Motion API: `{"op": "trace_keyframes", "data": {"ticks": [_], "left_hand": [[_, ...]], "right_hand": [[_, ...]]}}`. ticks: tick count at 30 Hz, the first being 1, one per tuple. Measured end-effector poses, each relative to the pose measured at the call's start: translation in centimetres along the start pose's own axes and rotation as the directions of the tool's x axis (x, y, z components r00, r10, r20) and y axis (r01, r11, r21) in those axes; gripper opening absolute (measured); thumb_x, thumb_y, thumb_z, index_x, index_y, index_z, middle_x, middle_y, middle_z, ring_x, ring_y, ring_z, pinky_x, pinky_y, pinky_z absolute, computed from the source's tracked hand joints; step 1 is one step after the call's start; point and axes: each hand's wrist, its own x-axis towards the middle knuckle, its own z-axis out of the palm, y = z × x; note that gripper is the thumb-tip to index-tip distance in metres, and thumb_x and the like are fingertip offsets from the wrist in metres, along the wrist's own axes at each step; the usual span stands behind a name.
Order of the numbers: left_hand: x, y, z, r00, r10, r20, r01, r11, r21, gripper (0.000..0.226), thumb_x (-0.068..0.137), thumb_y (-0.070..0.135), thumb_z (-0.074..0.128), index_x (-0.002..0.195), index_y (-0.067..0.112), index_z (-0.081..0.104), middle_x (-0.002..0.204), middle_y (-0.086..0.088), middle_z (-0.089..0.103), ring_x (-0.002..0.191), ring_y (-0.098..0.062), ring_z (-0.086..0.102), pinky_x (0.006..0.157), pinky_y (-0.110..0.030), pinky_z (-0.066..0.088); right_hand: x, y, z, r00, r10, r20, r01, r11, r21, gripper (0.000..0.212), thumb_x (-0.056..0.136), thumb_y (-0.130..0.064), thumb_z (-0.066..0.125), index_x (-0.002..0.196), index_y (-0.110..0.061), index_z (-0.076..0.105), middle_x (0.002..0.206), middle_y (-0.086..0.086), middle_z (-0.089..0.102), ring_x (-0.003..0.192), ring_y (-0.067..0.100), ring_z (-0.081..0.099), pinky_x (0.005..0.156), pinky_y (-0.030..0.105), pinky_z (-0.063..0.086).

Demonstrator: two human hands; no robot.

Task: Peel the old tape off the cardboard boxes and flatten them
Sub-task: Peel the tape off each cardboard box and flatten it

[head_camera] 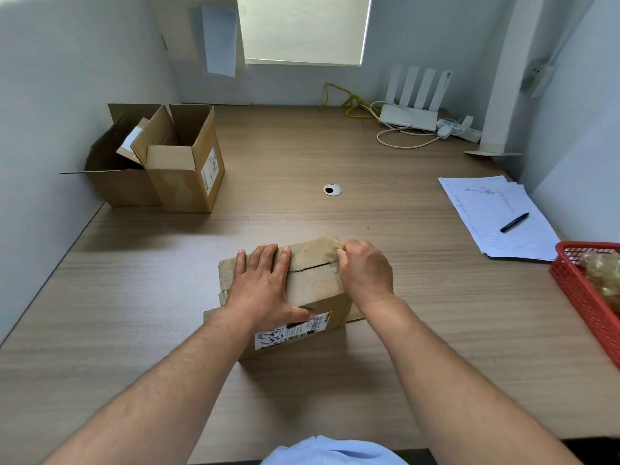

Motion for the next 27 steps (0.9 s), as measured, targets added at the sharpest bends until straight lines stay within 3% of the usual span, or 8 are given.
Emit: {"op": "trace_keyframes", "data": {"ticks": [3,5,9,13,15,19,24,27], "left_hand": [[-0.6,-0.8,0.2,1.0,0.003,-0.02,-0.003,1.0,-0.005,0.128,0.056,0.093,0.04,0.152,0.022,-0.006,0.158,-0.002,0.001,0.146,-0.02,-0.008,0.116,-0.045,-0.016],[-0.8,-1.0,0.2,1.0,0.011,-0.019,-0.011,1.0,-0.002,0.129,0.056,0.094,0.04,0.152,0.022,-0.007,0.158,-0.001,0.001,0.146,-0.02,-0.009,0.116,-0.045,-0.016],[-0.9,-1.0,0.1,1.0,0.021,-0.011,-0.021,1.0,0.004,0.128,0.056,0.094,0.039,0.152,0.022,-0.007,0.157,-0.001,0.0,0.145,-0.02,-0.009,0.116,-0.045,-0.016],[-0.9,-0.9,0.0,1.0,0.011,-0.003,-0.011,1.0,0.01,0.128,0.057,0.093,0.041,0.152,0.022,-0.006,0.157,-0.001,0.001,0.145,-0.02,-0.009,0.116,-0.045,-0.015],[-0.9,-0.8,0.0,1.0,0.009,-0.002,-0.009,1.0,0.01,0.128,0.057,0.093,0.041,0.152,0.022,-0.006,0.157,-0.001,0.001,0.145,-0.02,-0.009,0.116,-0.045,-0.015],[-1.2,-1.3,-0.2,1.0,0.018,0.017,-0.018,1.0,-0.002,0.127,0.058,0.092,0.044,0.152,0.023,-0.007,0.158,0.0,-0.001,0.146,-0.019,-0.01,0.117,-0.045,-0.015],[-2.8,-3.4,-0.3,0.999,0.026,0.037,-0.026,1.0,0.006,0.13,0.056,0.095,0.041,0.151,0.026,-0.014,0.159,0.001,-0.007,0.145,-0.017,-0.015,0.115,-0.044,-0.018],[-3.0,-3.5,-0.6,0.996,0.016,0.088,-0.016,1.0,-0.006,0.139,0.043,0.102,0.03,0.148,0.028,-0.024,0.159,-0.001,-0.015,0.144,-0.018,-0.022,0.113,-0.048,-0.021]], "right_hand": [[0.8,1.0,-0.9,0.965,0.207,0.16,-0.257,0.867,0.426,0.019,0.092,-0.016,0.056,0.111,-0.012,0.053,0.095,0.009,0.068,0.077,0.028,0.065,0.063,0.033,0.048],[0.6,1.2,-0.9,0.956,0.214,0.202,-0.284,0.851,0.442,0.008,0.093,-0.018,0.053,0.095,-0.011,0.058,0.091,0.011,0.068,0.08,0.032,0.065,0.072,0.044,0.054],[0.3,1.7,-1.0,0.972,0.149,0.182,-0.193,0.948,0.252,0.041,0.098,-0.044,0.037,0.094,-0.014,0.064,0.094,0.005,0.067,0.091,0.029,0.061,0.076,0.037,0.049],[0.0,1.0,-0.7,0.99,0.005,0.143,0.02,0.985,-0.173,0.06,0.08,-0.07,0.05,0.108,-0.018,0.057,0.106,0.002,0.054,0.098,0.022,0.056,0.073,0.031,0.04],[-0.4,0.5,-0.2,0.993,-0.041,0.107,0.065,0.971,-0.229,0.057,0.084,-0.061,0.054,0.114,-0.013,0.054,0.111,0.006,0.054,0.1,0.025,0.056,0.07,0.03,0.035],[-0.6,0.3,0.0,0.989,-0.143,0.021,0.144,0.955,-0.259,0.021,0.097,-0.022,0.047,0.109,-0.01,0.058,0.105,0.008,0.06,0.089,0.025,0.06,0.063,0.028,0.033],[-1.3,0.5,0.7,0.986,-0.021,0.167,0.012,0.998,0.055,0.024,0.097,-0.022,0.044,0.098,-0.007,0.063,0.099,0.011,0.065,0.091,0.028,0.06,0.069,0.029,0.038],[-1.5,0.7,0.7,0.967,-0.042,0.25,-0.042,0.945,0.324,0.02,0.093,-0.024,0.053,0.076,-0.019,0.061,0.079,-0.004,0.065,0.07,0.015,0.061,0.065,0.026,0.043]]}}
